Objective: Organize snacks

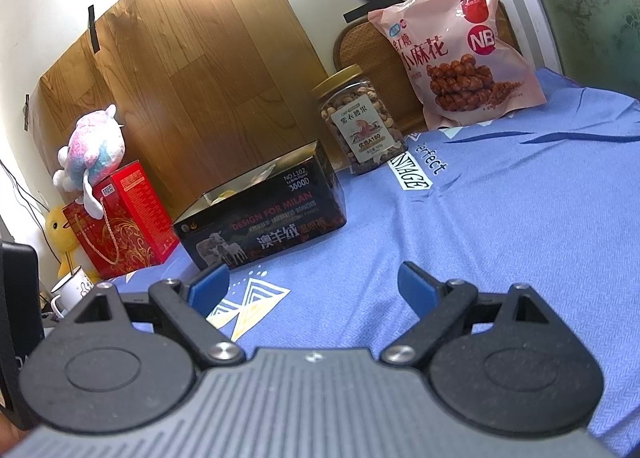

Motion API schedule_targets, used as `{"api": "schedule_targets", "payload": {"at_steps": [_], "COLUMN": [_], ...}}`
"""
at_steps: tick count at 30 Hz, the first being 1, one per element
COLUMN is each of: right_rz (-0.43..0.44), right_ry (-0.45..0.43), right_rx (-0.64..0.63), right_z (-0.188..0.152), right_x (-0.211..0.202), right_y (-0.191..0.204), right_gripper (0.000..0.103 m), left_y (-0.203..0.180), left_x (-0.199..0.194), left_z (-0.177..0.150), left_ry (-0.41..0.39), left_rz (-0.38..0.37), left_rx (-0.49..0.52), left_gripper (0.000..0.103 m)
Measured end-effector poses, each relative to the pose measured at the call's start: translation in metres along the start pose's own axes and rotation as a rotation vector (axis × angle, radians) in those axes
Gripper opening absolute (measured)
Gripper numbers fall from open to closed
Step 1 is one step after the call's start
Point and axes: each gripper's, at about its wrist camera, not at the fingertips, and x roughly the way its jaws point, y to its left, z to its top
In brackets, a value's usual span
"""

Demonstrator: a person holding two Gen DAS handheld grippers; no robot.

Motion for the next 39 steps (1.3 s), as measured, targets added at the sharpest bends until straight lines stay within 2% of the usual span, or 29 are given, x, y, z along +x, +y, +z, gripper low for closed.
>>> {"api": "schedule_targets", "payload": {"at_steps": [39], "right_rz": [0.015], "right_ry": [-0.011], "right_rx": [0.0], "right_z": [0.0037], "right_x": [-0.0042], "right_y": [0.0007], "right_gripper": [0.093], "left_y": [0.0041], "left_x": [-0.0059], "left_z": [0.0048], "left_ry": [-0.02], "left_rz": [0.027], "left_rx": [-0.019], "left_gripper": [0.103]}}
